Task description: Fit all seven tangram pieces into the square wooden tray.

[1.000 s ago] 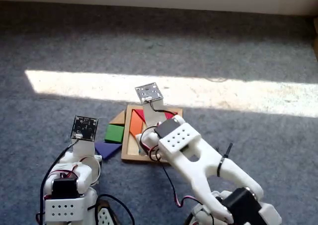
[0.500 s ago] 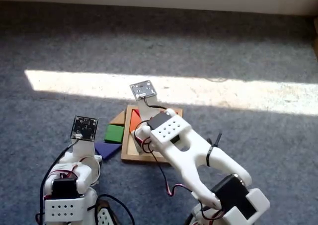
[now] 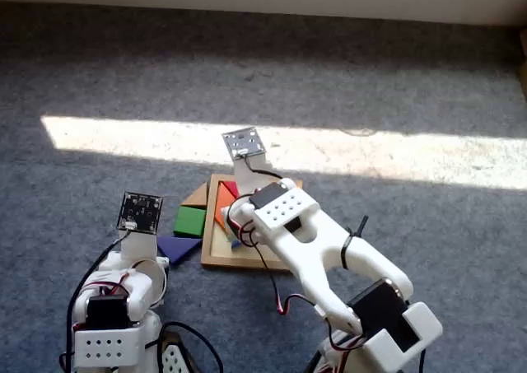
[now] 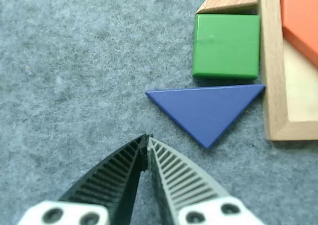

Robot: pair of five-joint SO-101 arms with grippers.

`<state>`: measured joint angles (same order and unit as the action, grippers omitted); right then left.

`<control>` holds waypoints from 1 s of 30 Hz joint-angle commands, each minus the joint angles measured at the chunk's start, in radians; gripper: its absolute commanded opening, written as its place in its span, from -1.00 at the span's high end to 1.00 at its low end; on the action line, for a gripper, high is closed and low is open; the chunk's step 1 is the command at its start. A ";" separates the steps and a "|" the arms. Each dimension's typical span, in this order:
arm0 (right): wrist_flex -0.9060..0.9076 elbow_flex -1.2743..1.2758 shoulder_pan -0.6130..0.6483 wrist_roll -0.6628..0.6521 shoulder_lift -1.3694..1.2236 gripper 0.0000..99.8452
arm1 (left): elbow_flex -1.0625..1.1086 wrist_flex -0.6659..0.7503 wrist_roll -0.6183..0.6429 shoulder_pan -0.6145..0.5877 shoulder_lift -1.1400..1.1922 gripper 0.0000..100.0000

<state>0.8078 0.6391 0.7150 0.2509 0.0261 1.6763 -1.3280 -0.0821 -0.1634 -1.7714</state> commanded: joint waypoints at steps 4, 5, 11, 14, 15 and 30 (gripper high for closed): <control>0.085 0.041 -0.058 -0.012 0.008 0.99 | 0.021 -0.006 -0.008 -0.012 -0.045 0.99; 0.105 0.041 -0.056 -0.012 0.008 0.99 | 0.021 -0.006 -0.008 -0.012 -0.045 0.99; 0.180 0.041 -0.059 -0.012 0.008 0.99 | 0.021 -0.006 -0.008 -0.012 -0.045 0.99; 0.203 0.041 -0.059 -0.012 0.008 0.99 | 0.021 -0.006 -0.008 -0.012 -0.045 0.99; 0.211 0.041 -0.059 -0.012 0.008 0.99 | 0.021 -0.006 -0.008 -0.012 -0.045 0.99; 0.283 0.041 -0.203 -0.244 0.008 0.99 | 0.021 -0.006 -0.008 -0.012 -0.045 0.99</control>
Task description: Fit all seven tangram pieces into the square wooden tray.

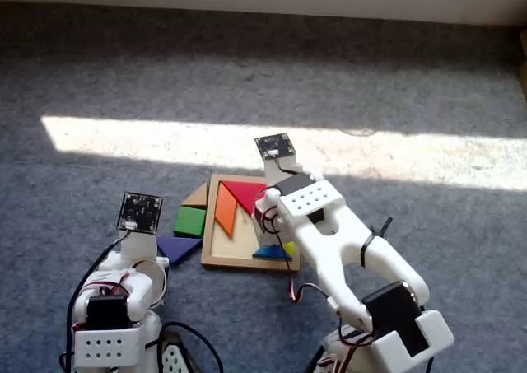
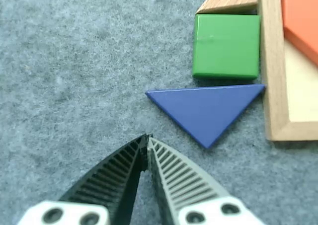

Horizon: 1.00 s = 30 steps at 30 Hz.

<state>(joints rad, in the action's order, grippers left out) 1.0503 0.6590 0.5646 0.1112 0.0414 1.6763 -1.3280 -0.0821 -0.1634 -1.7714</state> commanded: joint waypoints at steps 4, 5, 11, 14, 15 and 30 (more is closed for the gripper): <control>0.108 0.019 -0.070 -0.169 -0.005 0.99 | 0.021 -0.006 -0.008 -0.012 -0.045 0.99; 0.116 0.019 -0.065 -0.170 0.001 0.99 | 0.021 -0.006 -0.008 -0.012 -0.045 0.99; 0.122 0.027 -0.062 -0.173 0.193 0.99 | 0.021 -0.006 -0.008 -0.012 -0.045 0.99; 0.122 0.071 -0.068 -0.173 0.338 0.99 | 0.021 -0.006 -0.008 -0.012 -0.045 0.99; 0.120 0.094 -0.068 -0.173 0.386 0.99 | 0.021 -0.006 -0.008 -0.012 -0.045 0.99; 0.114 0.397 -0.070 -0.167 0.921 0.99 | 0.021 -0.006 -0.008 -0.012 -0.045 0.99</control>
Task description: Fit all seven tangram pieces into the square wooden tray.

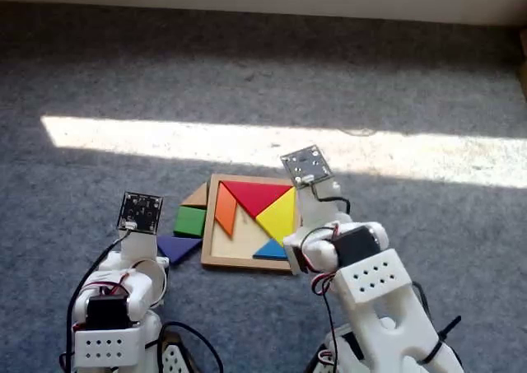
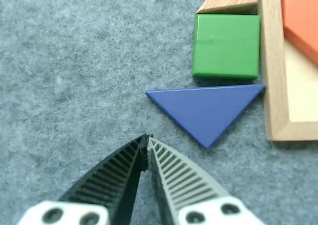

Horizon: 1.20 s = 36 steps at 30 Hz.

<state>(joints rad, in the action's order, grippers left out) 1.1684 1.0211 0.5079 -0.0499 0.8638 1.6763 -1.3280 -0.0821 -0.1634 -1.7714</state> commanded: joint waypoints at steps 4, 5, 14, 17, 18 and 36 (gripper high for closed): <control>-0.004 0.137 -0.047 -0.006 0.226 0.99 | 0.021 -0.006 -0.008 -0.012 -0.045 0.99; -0.004 0.162 -0.071 -0.006 0.262 0.99 | 0.021 -0.006 -0.008 -0.012 -0.045 0.99; -0.005 0.358 -0.262 -0.006 0.593 0.99 | 0.021 -0.006 -0.008 -0.012 -0.045 0.99; -0.005 0.450 -0.265 -0.006 0.705 0.99 | 0.021 -0.006 -0.008 -0.012 -0.045 0.99; -0.005 0.484 -0.265 -0.006 0.745 0.99 | 0.021 -0.006 -0.008 -0.012 -0.045 0.99; 0.004 0.759 -0.265 -0.014 0.970 0.99 | 0.021 -0.006 -0.008 -0.007 -0.045 0.99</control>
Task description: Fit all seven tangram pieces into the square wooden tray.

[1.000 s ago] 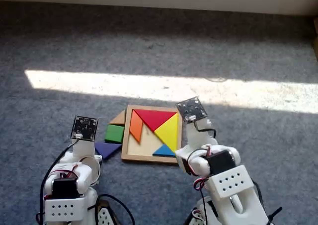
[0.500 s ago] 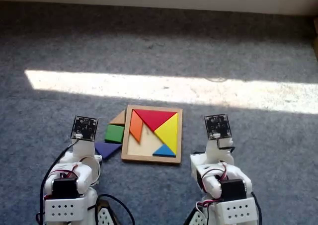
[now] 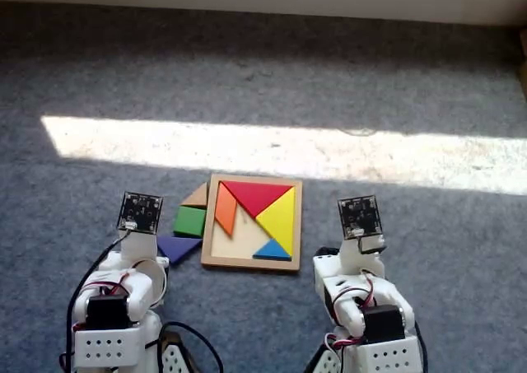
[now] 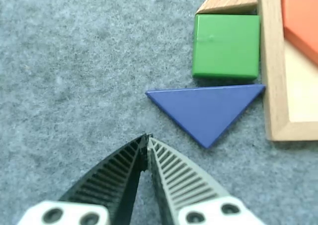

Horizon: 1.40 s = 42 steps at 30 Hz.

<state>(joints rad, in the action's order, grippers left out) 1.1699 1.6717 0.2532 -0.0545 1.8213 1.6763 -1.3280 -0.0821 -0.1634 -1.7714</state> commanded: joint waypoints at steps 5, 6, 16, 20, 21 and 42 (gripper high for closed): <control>0.002 0.116 -0.010 -0.009 0.013 0.99 | 0.016 -0.006 -0.009 -0.013 -0.047 0.99; 0.002 0.116 -0.010 -0.009 0.013 0.99 | 0.005 -0.011 -0.009 -0.015 -0.047 0.99; 0.002 0.116 -0.010 -0.008 0.013 0.99 | -0.289 0.106 -0.265 -0.176 -0.048 0.98; 0.002 0.116 -0.010 -0.008 0.013 0.99 | -0.371 0.144 -0.341 -0.170 -0.038 0.98; 0.002 0.116 -0.010 -0.006 0.013 0.99 | -0.395 0.143 -0.325 -0.170 -0.035 0.98; 0.002 0.116 -0.010 -0.008 0.013 0.99 | -0.924 0.080 -0.072 0.024 1.216 0.37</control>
<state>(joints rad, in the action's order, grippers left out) 1.1699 1.6717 0.2532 -0.0545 1.8213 0.8892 -1.2497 -0.2616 -0.1972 -0.7772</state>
